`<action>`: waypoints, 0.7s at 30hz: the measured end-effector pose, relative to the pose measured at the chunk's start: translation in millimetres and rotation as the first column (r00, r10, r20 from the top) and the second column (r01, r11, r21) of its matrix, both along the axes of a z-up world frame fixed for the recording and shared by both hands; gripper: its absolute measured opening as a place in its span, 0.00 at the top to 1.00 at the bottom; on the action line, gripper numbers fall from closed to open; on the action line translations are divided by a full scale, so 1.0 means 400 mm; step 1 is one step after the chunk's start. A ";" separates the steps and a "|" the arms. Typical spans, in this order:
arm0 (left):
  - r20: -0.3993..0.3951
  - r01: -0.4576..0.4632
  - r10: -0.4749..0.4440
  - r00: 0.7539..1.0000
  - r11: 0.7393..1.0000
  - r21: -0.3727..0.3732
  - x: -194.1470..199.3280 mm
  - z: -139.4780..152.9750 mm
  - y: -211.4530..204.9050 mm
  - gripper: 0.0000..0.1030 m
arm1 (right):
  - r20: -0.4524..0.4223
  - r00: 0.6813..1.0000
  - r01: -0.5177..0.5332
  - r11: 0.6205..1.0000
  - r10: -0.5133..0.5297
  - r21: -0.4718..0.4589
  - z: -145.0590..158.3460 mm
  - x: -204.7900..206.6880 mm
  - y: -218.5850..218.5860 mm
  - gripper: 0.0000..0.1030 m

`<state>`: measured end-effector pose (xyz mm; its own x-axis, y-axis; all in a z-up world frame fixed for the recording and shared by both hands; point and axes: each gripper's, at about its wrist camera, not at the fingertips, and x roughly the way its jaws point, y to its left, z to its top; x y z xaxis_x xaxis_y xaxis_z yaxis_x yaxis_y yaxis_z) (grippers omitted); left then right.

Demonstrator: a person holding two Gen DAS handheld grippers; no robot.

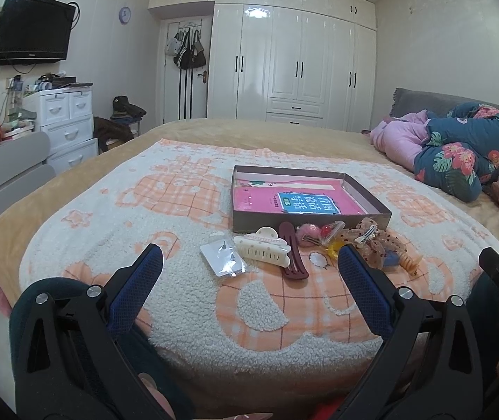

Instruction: Organize jewelry

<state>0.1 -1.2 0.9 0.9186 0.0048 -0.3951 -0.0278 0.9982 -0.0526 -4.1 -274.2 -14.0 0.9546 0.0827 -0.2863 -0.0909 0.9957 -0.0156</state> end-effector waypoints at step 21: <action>-0.145 -0.109 0.091 0.985 0.987 -0.119 0.072 -0.034 0.115 0.11 | -0.166 0.970 -0.193 0.978 0.179 -0.075 -0.025 0.134 0.113 0.06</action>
<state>29.0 44.7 -12.8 0.8521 0.0354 -0.5222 -0.1427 0.9757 -0.1666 49.4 -228.8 -24.1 0.8669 0.2216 -0.4466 -0.2830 0.9562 -0.0749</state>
